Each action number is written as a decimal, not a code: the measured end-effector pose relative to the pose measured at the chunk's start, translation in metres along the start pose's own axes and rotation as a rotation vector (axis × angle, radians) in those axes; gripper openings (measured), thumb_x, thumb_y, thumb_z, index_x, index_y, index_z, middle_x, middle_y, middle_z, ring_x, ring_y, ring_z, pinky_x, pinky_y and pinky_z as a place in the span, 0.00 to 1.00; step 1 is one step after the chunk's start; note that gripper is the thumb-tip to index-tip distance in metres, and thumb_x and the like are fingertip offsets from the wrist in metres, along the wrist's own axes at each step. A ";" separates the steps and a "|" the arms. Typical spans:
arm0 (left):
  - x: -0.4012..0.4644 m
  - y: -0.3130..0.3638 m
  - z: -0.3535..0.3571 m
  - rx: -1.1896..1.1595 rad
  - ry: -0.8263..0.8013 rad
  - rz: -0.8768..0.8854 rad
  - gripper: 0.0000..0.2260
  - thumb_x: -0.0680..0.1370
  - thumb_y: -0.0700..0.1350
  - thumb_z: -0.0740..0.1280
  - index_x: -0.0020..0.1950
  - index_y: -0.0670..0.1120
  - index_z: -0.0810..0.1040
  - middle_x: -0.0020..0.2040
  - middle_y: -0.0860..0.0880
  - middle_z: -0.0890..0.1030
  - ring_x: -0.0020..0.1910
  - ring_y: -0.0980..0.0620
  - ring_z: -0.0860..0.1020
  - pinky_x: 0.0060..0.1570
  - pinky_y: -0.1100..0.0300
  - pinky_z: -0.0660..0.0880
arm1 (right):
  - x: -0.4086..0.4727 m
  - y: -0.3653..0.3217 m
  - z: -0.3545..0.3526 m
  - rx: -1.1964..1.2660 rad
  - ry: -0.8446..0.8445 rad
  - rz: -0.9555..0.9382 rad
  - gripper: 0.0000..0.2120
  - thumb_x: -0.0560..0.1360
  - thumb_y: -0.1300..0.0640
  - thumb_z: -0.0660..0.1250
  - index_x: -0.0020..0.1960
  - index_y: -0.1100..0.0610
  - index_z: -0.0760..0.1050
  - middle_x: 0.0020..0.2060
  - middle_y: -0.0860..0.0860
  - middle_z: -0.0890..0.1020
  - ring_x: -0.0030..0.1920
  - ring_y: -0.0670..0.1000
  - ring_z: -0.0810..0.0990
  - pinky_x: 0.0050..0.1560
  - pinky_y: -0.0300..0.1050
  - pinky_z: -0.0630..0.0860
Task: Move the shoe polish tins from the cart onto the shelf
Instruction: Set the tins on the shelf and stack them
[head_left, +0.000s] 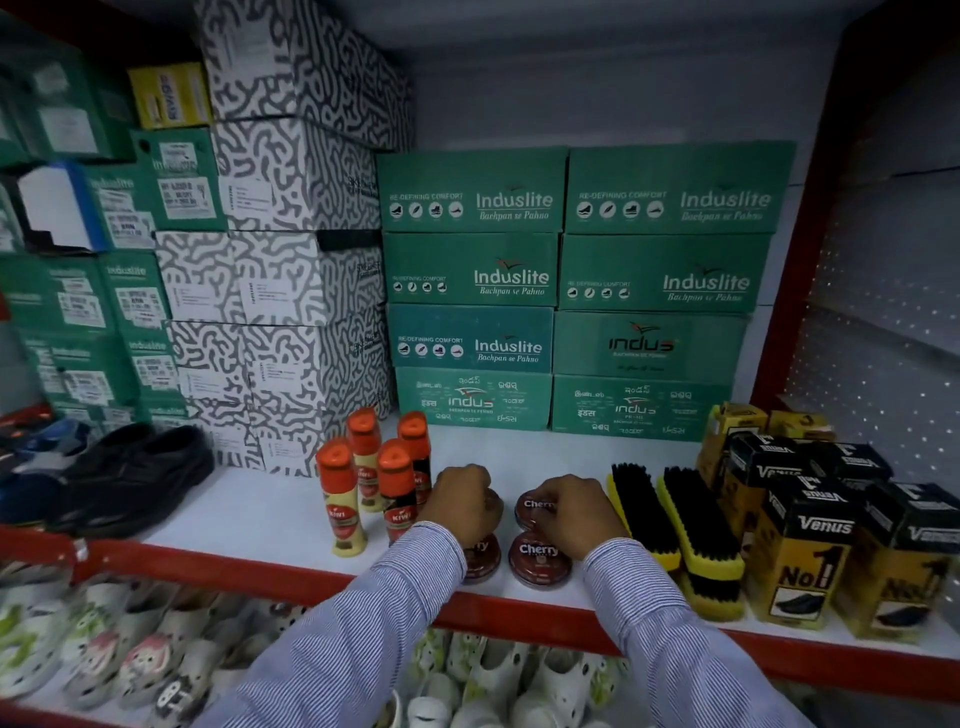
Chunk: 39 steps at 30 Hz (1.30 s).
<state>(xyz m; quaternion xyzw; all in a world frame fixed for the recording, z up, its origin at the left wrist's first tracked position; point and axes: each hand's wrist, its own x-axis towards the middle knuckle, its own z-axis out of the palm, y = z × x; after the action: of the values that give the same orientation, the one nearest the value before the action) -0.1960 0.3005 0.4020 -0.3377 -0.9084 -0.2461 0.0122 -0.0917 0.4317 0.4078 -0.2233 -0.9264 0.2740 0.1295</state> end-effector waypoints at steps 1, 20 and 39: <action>0.003 -0.001 0.002 0.008 0.012 -0.023 0.13 0.76 0.47 0.68 0.51 0.38 0.80 0.53 0.36 0.83 0.55 0.36 0.80 0.52 0.50 0.80 | 0.002 0.001 0.002 0.006 0.013 0.002 0.13 0.73 0.57 0.69 0.55 0.53 0.86 0.57 0.55 0.86 0.58 0.56 0.83 0.61 0.48 0.79; 0.014 -0.013 0.009 -0.006 -0.020 -0.030 0.17 0.72 0.53 0.73 0.56 0.44 0.85 0.50 0.40 0.86 0.52 0.42 0.83 0.52 0.52 0.80 | 0.018 0.003 0.014 0.007 0.036 0.002 0.08 0.72 0.54 0.73 0.49 0.55 0.88 0.49 0.59 0.87 0.51 0.58 0.85 0.55 0.49 0.82; -0.043 -0.003 -0.013 0.114 -0.061 0.106 0.11 0.66 0.54 0.71 0.30 0.69 0.74 0.25 0.52 0.68 0.33 0.43 0.80 0.32 0.62 0.69 | -0.037 0.003 0.001 -0.119 -0.091 -0.100 0.13 0.70 0.48 0.74 0.52 0.52 0.87 0.51 0.57 0.87 0.52 0.56 0.85 0.55 0.47 0.81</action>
<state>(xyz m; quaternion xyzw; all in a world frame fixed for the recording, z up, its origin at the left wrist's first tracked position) -0.1665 0.2669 0.4038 -0.3912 -0.9019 -0.1824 0.0166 -0.0591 0.4157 0.4010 -0.1716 -0.9559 0.2218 0.0870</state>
